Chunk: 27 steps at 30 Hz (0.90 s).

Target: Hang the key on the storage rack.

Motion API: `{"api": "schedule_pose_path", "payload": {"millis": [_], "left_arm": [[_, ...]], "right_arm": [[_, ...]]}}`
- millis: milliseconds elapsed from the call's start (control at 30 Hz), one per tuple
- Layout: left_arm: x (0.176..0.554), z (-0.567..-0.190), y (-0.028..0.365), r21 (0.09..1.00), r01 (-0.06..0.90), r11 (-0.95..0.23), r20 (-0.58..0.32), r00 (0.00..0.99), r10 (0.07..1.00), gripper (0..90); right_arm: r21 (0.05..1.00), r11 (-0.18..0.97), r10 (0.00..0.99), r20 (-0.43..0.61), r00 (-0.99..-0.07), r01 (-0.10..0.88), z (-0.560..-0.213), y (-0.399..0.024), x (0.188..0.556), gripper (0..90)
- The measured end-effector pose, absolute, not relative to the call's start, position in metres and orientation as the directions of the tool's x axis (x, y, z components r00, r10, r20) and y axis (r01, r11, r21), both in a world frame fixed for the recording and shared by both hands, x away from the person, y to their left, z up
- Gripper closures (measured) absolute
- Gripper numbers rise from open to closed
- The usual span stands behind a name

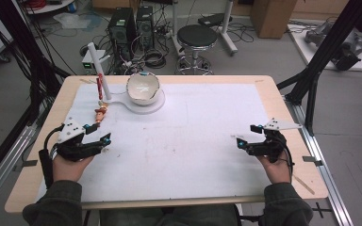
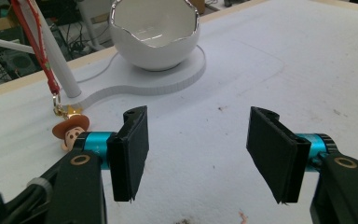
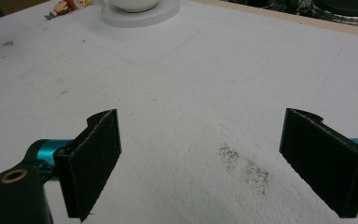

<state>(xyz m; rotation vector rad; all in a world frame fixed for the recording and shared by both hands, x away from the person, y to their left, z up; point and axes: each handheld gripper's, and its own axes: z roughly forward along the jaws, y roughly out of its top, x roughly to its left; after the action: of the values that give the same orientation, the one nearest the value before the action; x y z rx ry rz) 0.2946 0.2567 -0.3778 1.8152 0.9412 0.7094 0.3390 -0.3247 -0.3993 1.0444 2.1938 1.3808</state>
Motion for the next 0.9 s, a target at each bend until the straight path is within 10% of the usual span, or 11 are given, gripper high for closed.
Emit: {"api": "schedule_pose_path", "payload": {"millis": [900], "left_arm": [[0.269,-0.388,0.263,0.912,0.322,-0.255,0.045,0.539,0.841,34.3]], "right_arm": [[0.877,0.269,0.734,0.080,-0.674,0.397,-0.401,-0.325,0.337,11.8]]}}
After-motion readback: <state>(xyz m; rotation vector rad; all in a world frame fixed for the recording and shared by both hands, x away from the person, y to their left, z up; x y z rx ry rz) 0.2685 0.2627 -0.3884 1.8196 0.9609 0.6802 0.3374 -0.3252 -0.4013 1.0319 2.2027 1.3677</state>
